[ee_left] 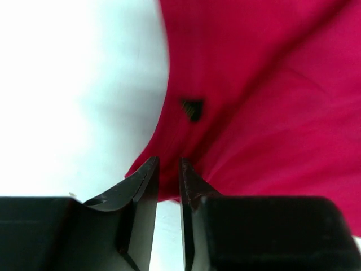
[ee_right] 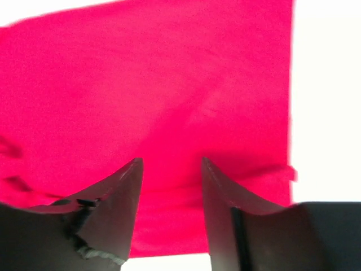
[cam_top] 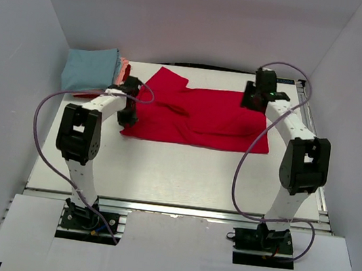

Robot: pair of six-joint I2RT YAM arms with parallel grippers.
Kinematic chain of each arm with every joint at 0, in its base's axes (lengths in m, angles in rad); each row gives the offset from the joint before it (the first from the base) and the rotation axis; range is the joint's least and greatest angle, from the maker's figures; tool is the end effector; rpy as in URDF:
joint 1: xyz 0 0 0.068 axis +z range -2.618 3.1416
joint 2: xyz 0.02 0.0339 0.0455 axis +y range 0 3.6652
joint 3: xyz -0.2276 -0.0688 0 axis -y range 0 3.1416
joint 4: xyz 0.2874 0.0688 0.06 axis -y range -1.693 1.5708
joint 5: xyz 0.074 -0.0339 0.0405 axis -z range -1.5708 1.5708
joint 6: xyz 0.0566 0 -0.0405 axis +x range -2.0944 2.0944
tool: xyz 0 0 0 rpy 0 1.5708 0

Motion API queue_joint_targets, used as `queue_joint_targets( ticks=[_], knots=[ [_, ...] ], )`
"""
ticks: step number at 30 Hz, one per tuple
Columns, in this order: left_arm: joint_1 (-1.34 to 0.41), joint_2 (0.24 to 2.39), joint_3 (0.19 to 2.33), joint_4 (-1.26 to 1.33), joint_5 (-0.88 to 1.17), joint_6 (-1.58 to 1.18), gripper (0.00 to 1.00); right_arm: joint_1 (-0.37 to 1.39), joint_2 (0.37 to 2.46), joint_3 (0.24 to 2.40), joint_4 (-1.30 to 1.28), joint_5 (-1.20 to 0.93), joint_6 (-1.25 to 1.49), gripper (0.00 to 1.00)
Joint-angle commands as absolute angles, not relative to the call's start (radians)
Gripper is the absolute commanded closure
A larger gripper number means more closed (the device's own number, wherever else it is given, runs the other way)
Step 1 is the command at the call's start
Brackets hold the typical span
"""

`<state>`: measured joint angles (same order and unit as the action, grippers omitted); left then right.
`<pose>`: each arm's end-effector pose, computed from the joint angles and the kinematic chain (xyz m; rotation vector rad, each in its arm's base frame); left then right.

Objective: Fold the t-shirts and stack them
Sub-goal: Fold the flattened tshirt in 1/3 of the way

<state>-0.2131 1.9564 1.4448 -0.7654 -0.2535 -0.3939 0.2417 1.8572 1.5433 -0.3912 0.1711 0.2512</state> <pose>0.4163 -0.0756 0.1127 -0.3031 2.7630 0.2151 0.4635 0.1043 0.2160 0.1004 2.2622 0.0669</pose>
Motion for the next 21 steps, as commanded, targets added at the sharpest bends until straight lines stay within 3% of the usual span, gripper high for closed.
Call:
queue_joint_targets(
  ticks=[1, 2, 4, 10, 21],
  knots=[
    [-0.212, 1.862, 1.336, -0.672, -0.236, -0.428, 0.69, 0.204, 1.852, 1.473, -0.402, 0.177, 0.201, 0.52],
    [-0.212, 1.856, 1.295, -0.655, -0.236, -0.445, 0.69, 0.195, 1.855, 1.456, -0.394, 0.173, 0.199, 0.61],
    [-0.212, 1.855, 1.275, -0.623, -0.232, -0.454, 0.69, 0.177, 1.859, 1.447, -0.393, 0.16, 0.198, 0.69],
    [-0.212, 1.879, 1.288, -0.612, -0.21, -0.466, 0.76, 0.147, 1.847, 1.375, -0.419, 0.176, 0.221, 0.81],
    [-0.212, 1.913, 1.397, -0.67, -0.287, -0.451, 0.77, 0.101, 1.752, 1.224, -0.405, 0.241, 0.235, 0.65]
  ],
)
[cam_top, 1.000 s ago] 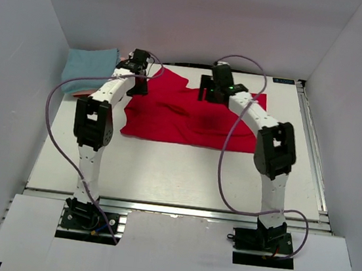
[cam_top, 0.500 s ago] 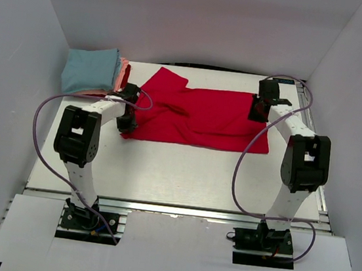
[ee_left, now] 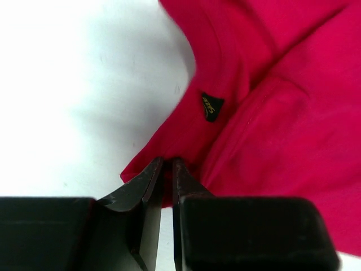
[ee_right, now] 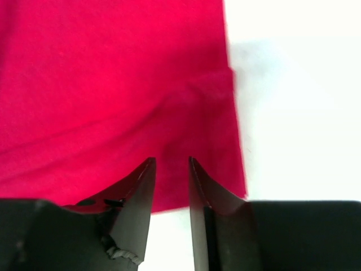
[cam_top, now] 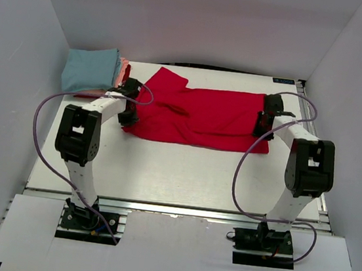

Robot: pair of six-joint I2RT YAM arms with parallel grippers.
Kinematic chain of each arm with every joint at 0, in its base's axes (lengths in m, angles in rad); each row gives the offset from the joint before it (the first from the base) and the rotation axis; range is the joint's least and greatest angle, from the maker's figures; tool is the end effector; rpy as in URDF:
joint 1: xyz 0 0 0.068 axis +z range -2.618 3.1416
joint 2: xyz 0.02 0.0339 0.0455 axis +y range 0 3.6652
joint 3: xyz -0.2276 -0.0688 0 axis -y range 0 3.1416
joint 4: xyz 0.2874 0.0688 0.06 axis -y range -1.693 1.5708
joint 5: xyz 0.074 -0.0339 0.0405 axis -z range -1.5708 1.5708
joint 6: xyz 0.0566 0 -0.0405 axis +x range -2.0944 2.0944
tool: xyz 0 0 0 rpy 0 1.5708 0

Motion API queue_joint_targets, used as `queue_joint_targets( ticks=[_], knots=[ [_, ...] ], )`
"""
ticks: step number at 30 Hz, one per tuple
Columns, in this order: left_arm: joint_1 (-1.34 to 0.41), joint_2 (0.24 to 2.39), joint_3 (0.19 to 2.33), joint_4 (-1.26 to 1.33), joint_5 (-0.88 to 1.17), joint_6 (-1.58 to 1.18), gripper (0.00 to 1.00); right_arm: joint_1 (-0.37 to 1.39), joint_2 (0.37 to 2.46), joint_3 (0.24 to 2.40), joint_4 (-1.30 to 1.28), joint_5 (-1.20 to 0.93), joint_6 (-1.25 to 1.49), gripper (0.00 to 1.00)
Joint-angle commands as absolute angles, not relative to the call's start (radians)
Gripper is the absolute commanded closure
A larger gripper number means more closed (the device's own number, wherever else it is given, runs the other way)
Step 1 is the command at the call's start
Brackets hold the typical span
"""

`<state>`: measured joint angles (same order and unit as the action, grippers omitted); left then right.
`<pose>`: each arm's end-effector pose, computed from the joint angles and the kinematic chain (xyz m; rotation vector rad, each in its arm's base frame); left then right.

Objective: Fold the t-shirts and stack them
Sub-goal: Fold the flattened tshirt in 1/3 of the way

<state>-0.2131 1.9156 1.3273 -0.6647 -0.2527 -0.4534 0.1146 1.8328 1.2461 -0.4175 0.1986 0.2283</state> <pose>0.4033 -0.0728 0.0958 -0.3858 2.7278 0.1862 0.4195 0.0370 0.1149 0.2186 2.5401 -0.1236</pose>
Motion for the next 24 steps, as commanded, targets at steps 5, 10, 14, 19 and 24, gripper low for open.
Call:
queue_joint_targets(
  ticks=[5, 10, 14, 19, 24],
  knots=[
    [-0.209, 1.921, 1.482, -0.75, -0.443, -0.456, 0.71, 0.061, 1.706, 1.177, -0.405, 0.238, 0.242, 0.61],
    [-0.193, 1.901, 1.516, -0.801, -0.525, -0.477, 0.63, 0.028, 1.654, 1.132, -0.391, 0.203, 0.25, 0.54],
    [-0.187, 1.872, 1.477, -0.799, -0.488, -0.489, 0.57, 0.015, 1.632, 1.105, -0.391, 0.16, 0.258, 0.48],
    [-0.176, 1.767, 1.281, -0.71, -0.338, -0.549, 0.58, 0.008, 1.595, 1.04, -0.377, 0.132, 0.278, 0.48],
    [-0.153, 1.631, 1.129, -0.592, -0.272, -0.609, 0.48, -0.054, 1.574, 0.986, -0.35, 0.088, 0.29, 0.45]
  ],
)
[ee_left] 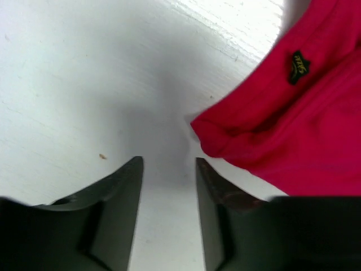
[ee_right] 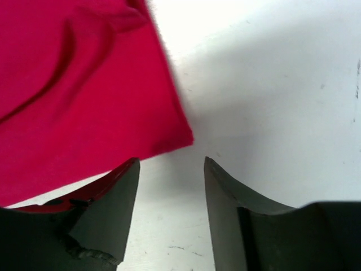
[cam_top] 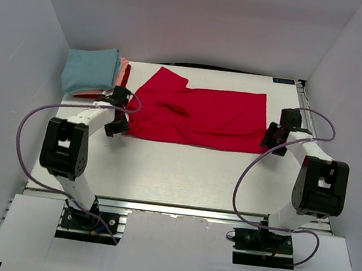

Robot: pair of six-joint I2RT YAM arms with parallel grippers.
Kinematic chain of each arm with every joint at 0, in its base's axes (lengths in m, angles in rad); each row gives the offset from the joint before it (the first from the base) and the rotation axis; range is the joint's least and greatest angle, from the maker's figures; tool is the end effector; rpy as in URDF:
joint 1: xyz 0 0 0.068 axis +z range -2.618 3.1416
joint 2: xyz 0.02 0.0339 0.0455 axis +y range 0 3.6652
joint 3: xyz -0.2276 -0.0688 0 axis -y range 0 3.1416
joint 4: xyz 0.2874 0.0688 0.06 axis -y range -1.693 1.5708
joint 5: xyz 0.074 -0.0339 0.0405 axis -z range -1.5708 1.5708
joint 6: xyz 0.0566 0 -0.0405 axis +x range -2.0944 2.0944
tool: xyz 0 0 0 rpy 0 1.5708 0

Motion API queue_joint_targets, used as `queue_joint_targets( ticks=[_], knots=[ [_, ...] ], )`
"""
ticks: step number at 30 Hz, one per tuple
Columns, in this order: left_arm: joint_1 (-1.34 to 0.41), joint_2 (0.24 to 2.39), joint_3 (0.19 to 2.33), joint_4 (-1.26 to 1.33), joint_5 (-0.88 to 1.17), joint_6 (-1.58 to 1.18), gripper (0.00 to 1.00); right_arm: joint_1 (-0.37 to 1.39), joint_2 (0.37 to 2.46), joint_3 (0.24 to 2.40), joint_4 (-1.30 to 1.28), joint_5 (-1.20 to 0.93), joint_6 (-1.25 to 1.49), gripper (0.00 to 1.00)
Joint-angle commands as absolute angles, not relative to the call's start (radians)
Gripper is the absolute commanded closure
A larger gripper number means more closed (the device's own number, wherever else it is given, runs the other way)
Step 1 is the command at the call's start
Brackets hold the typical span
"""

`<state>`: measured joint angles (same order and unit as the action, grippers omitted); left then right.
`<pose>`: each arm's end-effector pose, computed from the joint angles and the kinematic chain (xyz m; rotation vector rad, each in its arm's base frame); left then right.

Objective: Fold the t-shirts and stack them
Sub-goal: Fold the flattened tshirt in 1/3 of the way

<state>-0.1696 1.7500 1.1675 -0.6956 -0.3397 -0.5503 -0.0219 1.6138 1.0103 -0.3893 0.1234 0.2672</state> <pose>0.3682 -0.0439 0.1075 -0.5854 2.6729 0.2970 0.3713 -0.0151 0.1182 0.4141 2.5195 -0.0637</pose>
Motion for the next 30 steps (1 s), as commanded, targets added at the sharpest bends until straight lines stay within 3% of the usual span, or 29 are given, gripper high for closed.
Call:
queue_joint_targets(
  ticks=[1, 6, 15, 23, 27, 28, 30],
  knots=[
    [-0.149, 1.614, 1.091, -0.572, -0.265, -0.627, 0.45, -0.058, 1.569, 0.97, -0.342, 0.078, 0.291, 0.43],
    [-0.146, 1.543, 1.045, -0.52, -0.297, -0.661, 0.36, -0.083, 1.568, 0.943, -0.321, 0.049, 0.301, 0.29],
    [-0.141, 1.597, 1.034, -0.453, -0.252, -0.681, 0.41, -0.104, 1.585, 0.93, -0.301, 0.017, 0.308, 0.36],
    [-0.141, 1.664, 1.008, -0.41, -0.186, -0.699, 0.44, -0.11, 1.594, 0.925, -0.296, 0.009, 0.307, 0.36],
    [-0.141, 1.693, 0.986, -0.385, -0.17, -0.713, 0.49, -0.11, 1.6, 0.911, -0.285, 0.009, 0.307, 0.38],
    [-0.141, 1.697, 0.977, -0.374, -0.17, -0.715, 0.58, -0.11, 1.601, 0.905, -0.282, 0.009, 0.307, 0.39],
    [-0.141, 1.701, 0.97, -0.364, -0.17, -0.718, 0.65, -0.11, 1.609, 0.9, -0.275, -0.012, 0.308, 0.41]
  ],
)
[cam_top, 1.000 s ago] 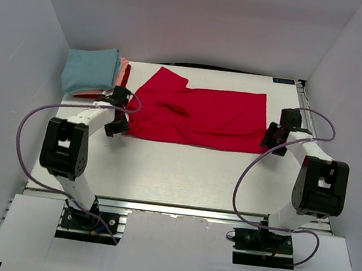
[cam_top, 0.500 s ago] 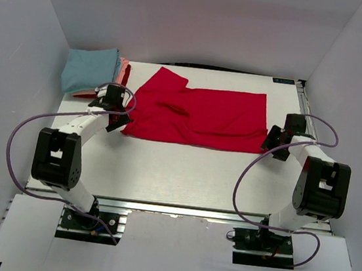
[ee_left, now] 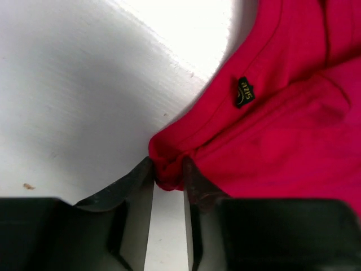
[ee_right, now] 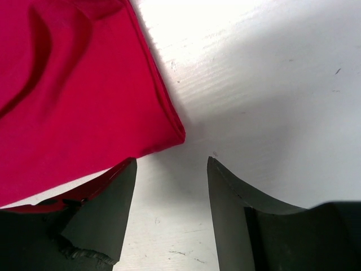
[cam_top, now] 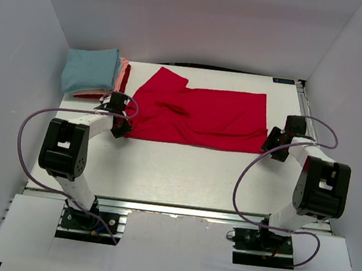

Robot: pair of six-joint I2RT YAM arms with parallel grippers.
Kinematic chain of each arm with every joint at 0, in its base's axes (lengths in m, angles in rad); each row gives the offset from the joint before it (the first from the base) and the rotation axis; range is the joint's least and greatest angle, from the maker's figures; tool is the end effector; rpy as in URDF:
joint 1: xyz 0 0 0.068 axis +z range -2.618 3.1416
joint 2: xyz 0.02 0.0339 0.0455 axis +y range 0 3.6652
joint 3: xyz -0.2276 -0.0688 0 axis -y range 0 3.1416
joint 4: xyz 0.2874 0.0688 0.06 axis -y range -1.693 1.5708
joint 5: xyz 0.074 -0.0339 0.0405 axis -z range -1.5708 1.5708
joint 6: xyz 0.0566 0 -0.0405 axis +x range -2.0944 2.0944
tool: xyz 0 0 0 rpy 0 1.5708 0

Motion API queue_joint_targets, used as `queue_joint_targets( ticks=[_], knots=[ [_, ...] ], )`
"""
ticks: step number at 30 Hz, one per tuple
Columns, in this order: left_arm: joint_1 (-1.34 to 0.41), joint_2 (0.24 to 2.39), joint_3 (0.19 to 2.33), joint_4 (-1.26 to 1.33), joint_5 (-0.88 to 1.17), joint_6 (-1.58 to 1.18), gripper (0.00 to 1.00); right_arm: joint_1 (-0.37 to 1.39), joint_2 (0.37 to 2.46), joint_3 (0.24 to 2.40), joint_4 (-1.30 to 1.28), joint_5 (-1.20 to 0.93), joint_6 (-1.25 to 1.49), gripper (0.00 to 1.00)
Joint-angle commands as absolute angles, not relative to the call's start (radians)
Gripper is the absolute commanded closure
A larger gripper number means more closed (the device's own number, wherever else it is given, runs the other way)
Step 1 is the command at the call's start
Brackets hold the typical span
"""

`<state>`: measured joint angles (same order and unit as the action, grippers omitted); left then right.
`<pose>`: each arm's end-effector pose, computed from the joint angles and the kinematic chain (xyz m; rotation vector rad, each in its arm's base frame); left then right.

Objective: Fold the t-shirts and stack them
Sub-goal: Fold the flattened tshirt in 1/3 of the way

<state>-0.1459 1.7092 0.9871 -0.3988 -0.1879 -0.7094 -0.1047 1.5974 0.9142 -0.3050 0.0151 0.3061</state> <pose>0.3608 -0.0423 0.0773 -0.7935 2.5355 -0.0243 0.3566 -0.0383 0.0971 0.5278 2.5049 0.0579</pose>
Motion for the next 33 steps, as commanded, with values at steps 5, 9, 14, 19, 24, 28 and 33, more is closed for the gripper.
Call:
queue_joint_targets(
  ticks=[5, 9, 14, 19, 24, 28, 33],
  knots=[
    [-0.141, 1.727, 0.977, -0.368, -0.176, -0.712, 0.81, -0.11, 1.634, 0.893, -0.253, -0.005, 0.31, 0.43],
    [-0.141, 1.729, 0.966, -0.368, -0.176, -0.707, 0.9, -0.112, 1.692, 0.931, -0.227, -0.005, 0.311, 0.46],
    [-0.141, 1.724, 0.973, -0.399, -0.219, -0.692, 1.0, -0.112, 1.736, 0.963, -0.213, -0.008, 0.318, 1.0],
    [-0.141, 1.694, 0.968, -0.449, -0.267, -0.68, 1.0, -0.112, 1.724, 0.951, -0.23, -0.006, 0.318, 1.0],
    [-0.141, 1.619, 0.922, -0.523, -0.328, -0.675, 1.0, -0.112, 1.692, 0.933, -0.279, -0.005, 0.31, 1.0],
    [-0.141, 1.539, 0.861, -0.552, -0.336, -0.687, 1.0, -0.112, 1.672, 0.911, -0.317, -0.009, 0.316, 1.0],
    [-0.14, 1.459, 0.819, -0.601, -0.345, -0.684, 1.0, -0.112, 1.611, 0.864, -0.376, -0.005, 0.318, 1.0]
  ],
)
